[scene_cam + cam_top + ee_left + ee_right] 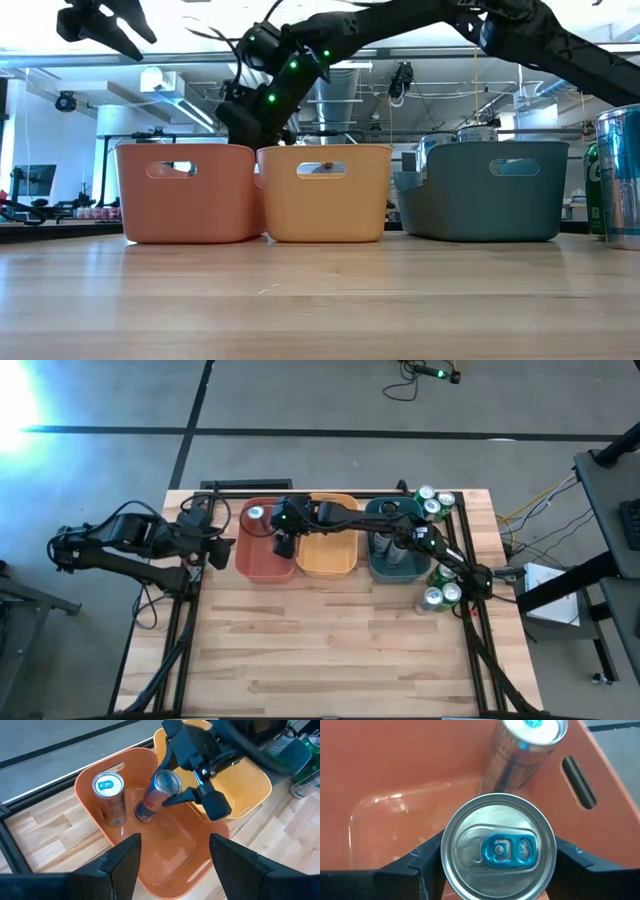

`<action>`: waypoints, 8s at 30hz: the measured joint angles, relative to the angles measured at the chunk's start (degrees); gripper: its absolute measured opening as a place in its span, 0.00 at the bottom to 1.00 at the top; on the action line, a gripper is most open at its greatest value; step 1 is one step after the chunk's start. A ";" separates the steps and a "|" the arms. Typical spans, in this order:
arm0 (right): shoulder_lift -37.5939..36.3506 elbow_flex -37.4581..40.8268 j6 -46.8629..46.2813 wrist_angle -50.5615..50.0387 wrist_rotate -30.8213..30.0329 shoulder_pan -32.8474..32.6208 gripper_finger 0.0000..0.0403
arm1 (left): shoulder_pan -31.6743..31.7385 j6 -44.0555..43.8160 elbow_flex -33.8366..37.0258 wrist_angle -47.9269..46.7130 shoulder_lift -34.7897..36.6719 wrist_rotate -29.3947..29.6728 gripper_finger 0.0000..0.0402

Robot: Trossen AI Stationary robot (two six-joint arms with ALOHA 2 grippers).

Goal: Sort soda cans
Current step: Put the blue soda can into the orange bin, then adjust the yellow bin, then put the blue soda can into the orange bin

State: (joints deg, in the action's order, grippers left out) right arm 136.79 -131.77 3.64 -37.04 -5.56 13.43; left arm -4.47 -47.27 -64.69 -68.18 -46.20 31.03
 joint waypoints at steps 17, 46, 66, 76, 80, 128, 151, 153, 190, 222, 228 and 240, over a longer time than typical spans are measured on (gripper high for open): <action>0.26 1.91 -2.22 4.44 -0.46 0.37 0.64 | 0.00 -0.40 0.00 0.07 0.10 0.00 0.55; -9.18 1.78 0.17 -13.88 4.03 -0.11 0.84 | -0.01 -0.87 0.00 0.40 0.45 -0.17 0.55; -15.77 12.92 -5.37 -30.42 3.46 -10.44 0.59 | -0.04 0.20 0.00 2.12 0.05 0.02 0.55; -15.80 17.76 -4.11 -30.07 2.72 -10.05 0.32 | -0.04 -0.19 0.00 2.14 0.05 0.02 0.55; -15.80 18.15 -4.07 -30.17 3.71 -10.05 0.22 | -0.04 -0.21 0.00 2.14 0.07 0.02 0.55; -19.65 20.05 -2.14 -33.20 6.74 -11.80 0.03 | -0.07 -1.09 0.00 2.12 0.01 -0.09 0.55; -19.65 20.51 -2.00 -33.74 7.10 -12.04 0.03 | -0.06 -1.11 0.00 2.12 0.01 -0.20 0.55; -19.65 20.51 -2.05 -33.72 7.10 -12.04 0.03 | -0.07 -1.09 0.00 2.12 0.01 -0.20 0.55; -20.44 20.60 -1.45 -34.56 8.59 -11.96 0.30 | -0.04 -0.69 0.00 2.10 0.01 0.00 0.55; -47.51 23.92 -8.02 -33.32 -2.66 -11.78 0.49 | -0.07 -0.02 0.00 8.94 -1.59 2.49 0.55; -51.95 28.61 -3.62 -35.13 6.19 -12.47 0.49 | -0.06 -1.19 0.00 9.17 -3.10 2.47 0.55; -60.73 38.80 -18.95 -42.80 8.85 -12.68 0.47 | -0.04 1.61 0.00 18.74 -6.16 5.31 0.55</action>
State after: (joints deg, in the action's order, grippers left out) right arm 76.06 -92.97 -15.31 -79.84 3.29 0.75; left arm -4.51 -45.66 -64.69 -49.45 -52.36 36.34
